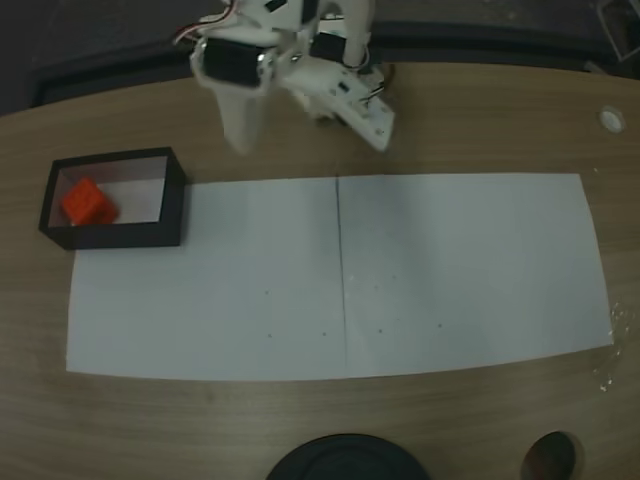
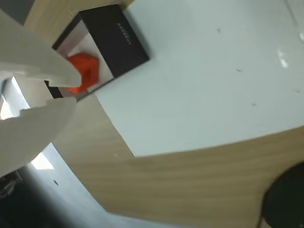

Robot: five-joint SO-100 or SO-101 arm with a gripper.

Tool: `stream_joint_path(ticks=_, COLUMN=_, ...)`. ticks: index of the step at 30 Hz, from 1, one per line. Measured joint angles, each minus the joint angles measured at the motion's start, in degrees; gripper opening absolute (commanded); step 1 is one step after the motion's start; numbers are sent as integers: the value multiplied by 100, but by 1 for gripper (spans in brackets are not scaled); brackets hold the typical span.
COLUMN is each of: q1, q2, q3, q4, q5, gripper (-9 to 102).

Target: Grab a orange square and put it in the box.

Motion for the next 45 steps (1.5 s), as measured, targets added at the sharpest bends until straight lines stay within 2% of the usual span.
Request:
stream_joint_path(ticks=3, q1=-1406, q2=1222, q3=26, q4=44, q5=308, gripper=0)
stream_joint_path(ticks=6, q1=-2180, q2=2566, q3=413, q4=44, q5=334, gripper=0)
stream_joint_path(ticks=13, q1=-1811, q2=5537, q3=1802, q4=35, q5=272, gripper=0)
stream_joint_path(ticks=19, q1=-1020, q2=7462, q3=3041, q4=-70, q5=-659, gripper=0)
stream_joint_path(ticks=26, q1=-466, q2=7523, q3=3902, q4=-993, q5=-800, gripper=0)
stream_joint_path(ticks=35, q1=-422, q2=7523, q3=5871, q4=-2540, q5=554, gripper=0)
stream_joint_path(ticks=45, q1=-870, q2=7523, q3=8341, q4=-3182, q5=668, gripper=0)
